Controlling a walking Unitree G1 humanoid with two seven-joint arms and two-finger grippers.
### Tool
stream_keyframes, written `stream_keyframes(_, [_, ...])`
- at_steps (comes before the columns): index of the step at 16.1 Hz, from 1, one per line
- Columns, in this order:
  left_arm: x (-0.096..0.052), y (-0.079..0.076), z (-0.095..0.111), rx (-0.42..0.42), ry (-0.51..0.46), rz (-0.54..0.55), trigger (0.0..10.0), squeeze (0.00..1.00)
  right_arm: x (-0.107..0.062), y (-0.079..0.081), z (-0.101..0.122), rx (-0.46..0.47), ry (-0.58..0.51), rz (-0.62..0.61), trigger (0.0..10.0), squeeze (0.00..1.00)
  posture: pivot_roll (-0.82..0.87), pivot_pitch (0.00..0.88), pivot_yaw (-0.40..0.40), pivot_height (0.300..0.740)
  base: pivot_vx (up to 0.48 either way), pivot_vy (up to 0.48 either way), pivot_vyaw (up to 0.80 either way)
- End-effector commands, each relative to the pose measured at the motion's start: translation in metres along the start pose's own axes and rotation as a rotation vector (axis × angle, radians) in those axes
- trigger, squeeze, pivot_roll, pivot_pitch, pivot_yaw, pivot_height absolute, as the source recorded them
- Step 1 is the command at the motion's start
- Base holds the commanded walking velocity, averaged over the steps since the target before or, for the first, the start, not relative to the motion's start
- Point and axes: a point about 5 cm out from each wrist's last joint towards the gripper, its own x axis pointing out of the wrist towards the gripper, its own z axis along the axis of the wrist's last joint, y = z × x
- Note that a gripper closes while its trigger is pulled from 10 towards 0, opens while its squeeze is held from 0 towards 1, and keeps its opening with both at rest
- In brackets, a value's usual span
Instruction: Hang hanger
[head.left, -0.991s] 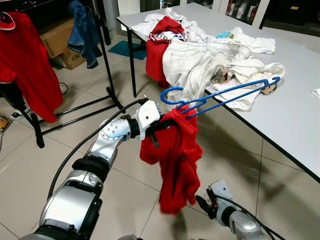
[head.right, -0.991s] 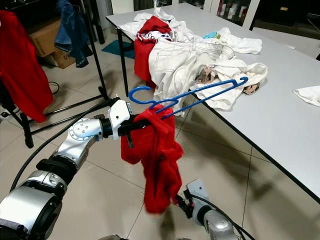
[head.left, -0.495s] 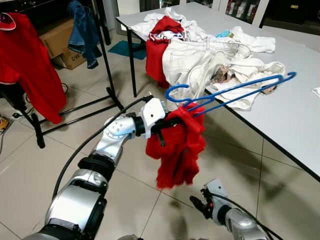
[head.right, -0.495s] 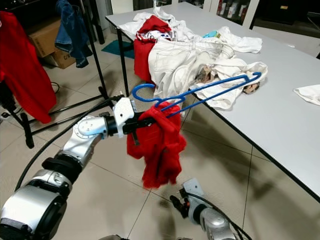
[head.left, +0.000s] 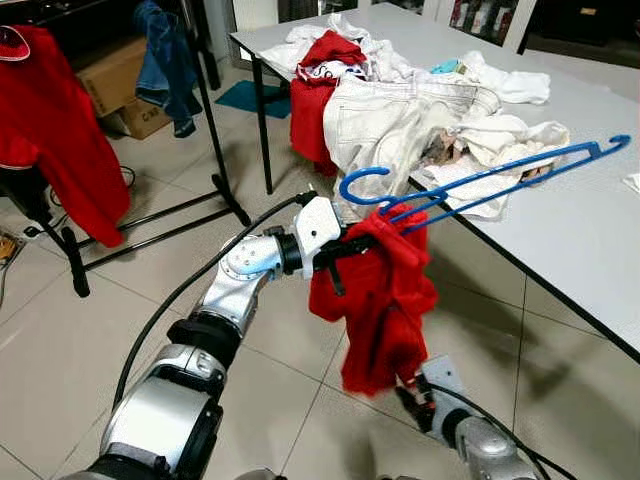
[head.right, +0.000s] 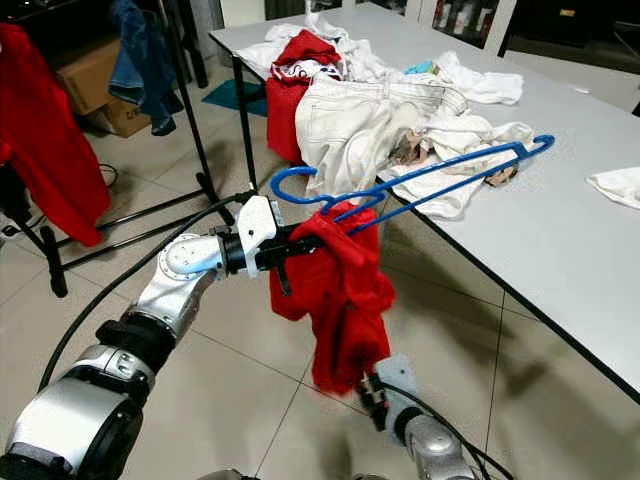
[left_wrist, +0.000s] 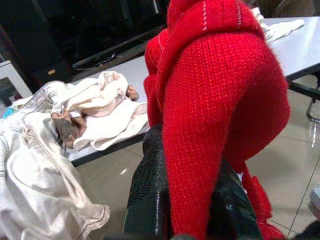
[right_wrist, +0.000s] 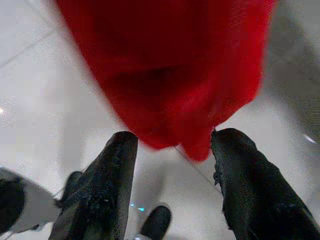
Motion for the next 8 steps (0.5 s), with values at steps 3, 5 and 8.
stream_keyframes(3, [0.001, 0.003, 0.010, 0.030, -0.036, -0.003, 10.0, 0.00, 0.001, -0.013, 0.008, 0.041, -0.018, -0.081, 10.0, 0.03, -0.11, 0.000, 0.045, 0.740, 0.000, 0.000, 0.00])
stream_keyframes(5, [0.003, 0.001, 0.013, 0.034, -0.049, -0.012, 10.0, 0.00, 0.002, -0.014, 0.011, 0.095, -0.033, -0.088, 10.0, 0.04, -0.10, 0.000, 0.045, 0.740, 0.000, 0.000, 0.00])
stream_keyframes(8, [0.009, -0.004, 0.016, 0.033, -0.075, -0.033, 10.0, 0.00, 0.008, 0.002, 0.017, 0.217, -0.065, 0.025, 10.0, 0.05, -0.11, 0.000, 0.048, 0.740, 0.000, 0.000, 0.00])
